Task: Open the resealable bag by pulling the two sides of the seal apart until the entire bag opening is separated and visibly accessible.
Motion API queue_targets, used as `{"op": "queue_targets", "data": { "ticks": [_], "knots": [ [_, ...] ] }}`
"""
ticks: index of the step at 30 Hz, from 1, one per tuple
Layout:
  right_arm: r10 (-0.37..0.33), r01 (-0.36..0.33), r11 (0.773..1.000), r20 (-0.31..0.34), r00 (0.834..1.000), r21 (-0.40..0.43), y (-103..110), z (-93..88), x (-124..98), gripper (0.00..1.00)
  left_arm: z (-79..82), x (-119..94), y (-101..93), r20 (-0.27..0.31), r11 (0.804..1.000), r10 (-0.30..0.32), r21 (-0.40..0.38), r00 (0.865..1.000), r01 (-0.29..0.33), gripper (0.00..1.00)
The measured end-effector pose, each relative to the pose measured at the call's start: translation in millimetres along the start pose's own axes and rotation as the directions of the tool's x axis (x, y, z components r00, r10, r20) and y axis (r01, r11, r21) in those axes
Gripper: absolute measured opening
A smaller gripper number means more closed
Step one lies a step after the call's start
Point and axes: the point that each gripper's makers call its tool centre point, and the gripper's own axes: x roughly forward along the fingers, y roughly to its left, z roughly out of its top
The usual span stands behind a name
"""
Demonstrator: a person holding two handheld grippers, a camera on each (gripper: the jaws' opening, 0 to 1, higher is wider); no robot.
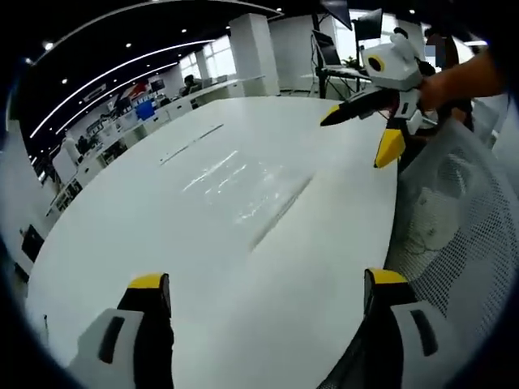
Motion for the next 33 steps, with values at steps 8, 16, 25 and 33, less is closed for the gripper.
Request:
{"op": "queue_targets", "data": {
  "ticks": [8, 16, 25, 33],
  "knots": [
    [-0.01, 0.01, 1.0, 0.029, 1.0, 0.0, 20.6, -2.8, -2.1, 1.0, -9.5, -1.2, -4.3, 0.006, 1.0, 0.005, -0.011, 1.0, -0.005, 0.96],
    [-0.083, 0.083, 0.996, 0.037, 0.996, 0.018, 15.4, -0.5, -13.0, 1.0, -16.8, -10.0, -11.5, -0.007, 0.997, 0.012, 0.073, 1.0, -0.012, 0.94],
    [-0.117, 0.116, 0.992, -0.013, 0.993, -0.059, 13.9, -18.6, -12.6, 0.99, -24.8, -7.6, -15.1, 0.009, 1.0, 0.008, 0.011, 1.0, -0.008, 0.92],
    [-0.153, 0.148, 0.985, -0.056, 0.987, -0.084, 10.2, -28.4, -12.0, 0.95, -24.1, -5.3, -15.6, 0.051, 0.999, 0.023, -0.049, 0.998, -0.02, 0.86]
  ]
}}
